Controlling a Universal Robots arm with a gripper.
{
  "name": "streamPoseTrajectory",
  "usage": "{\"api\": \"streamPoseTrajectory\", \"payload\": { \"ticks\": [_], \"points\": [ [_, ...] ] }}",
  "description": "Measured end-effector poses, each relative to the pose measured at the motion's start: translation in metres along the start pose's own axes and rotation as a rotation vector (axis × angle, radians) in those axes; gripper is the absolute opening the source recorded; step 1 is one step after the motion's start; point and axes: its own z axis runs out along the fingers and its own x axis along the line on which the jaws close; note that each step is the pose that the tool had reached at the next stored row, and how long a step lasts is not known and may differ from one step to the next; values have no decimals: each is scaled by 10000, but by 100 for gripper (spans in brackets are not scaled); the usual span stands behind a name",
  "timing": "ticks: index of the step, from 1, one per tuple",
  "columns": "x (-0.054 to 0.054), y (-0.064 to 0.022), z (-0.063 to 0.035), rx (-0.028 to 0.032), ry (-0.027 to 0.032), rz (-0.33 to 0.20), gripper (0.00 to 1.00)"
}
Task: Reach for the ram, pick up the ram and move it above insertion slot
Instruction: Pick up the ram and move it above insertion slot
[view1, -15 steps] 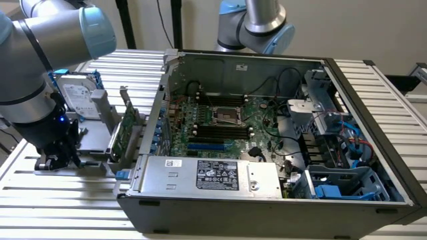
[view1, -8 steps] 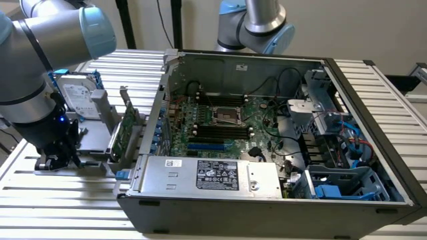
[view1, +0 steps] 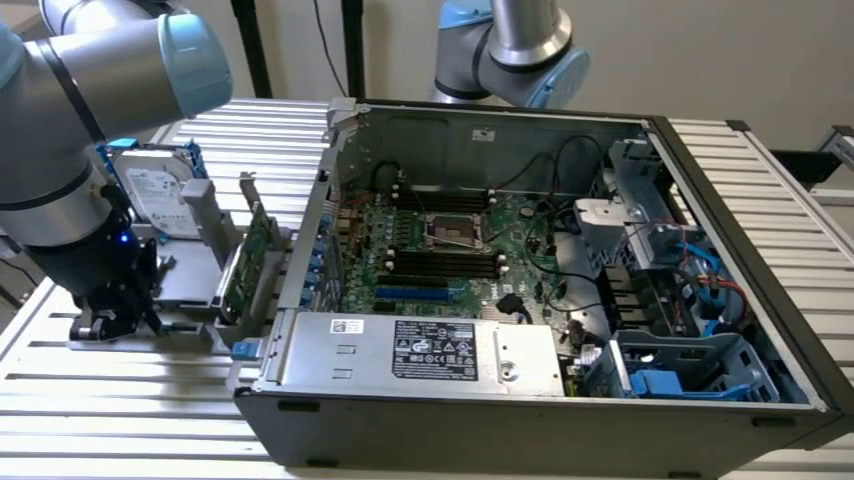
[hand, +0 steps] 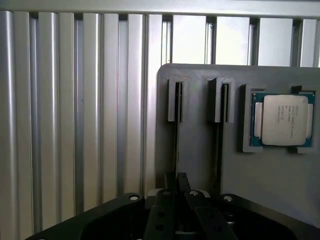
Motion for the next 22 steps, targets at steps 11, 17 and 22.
{"api": "streamPoseTrajectory", "payload": {
  "ticks": [11, 17, 22],
  "points": [
    [-1, 4, -216, -4, -15, -3, 13],
    [-4, 9, -474, -2, -16, -7, 13],
    [-5, -12, -687, -2, -71, -104, 13]
  ]
}}
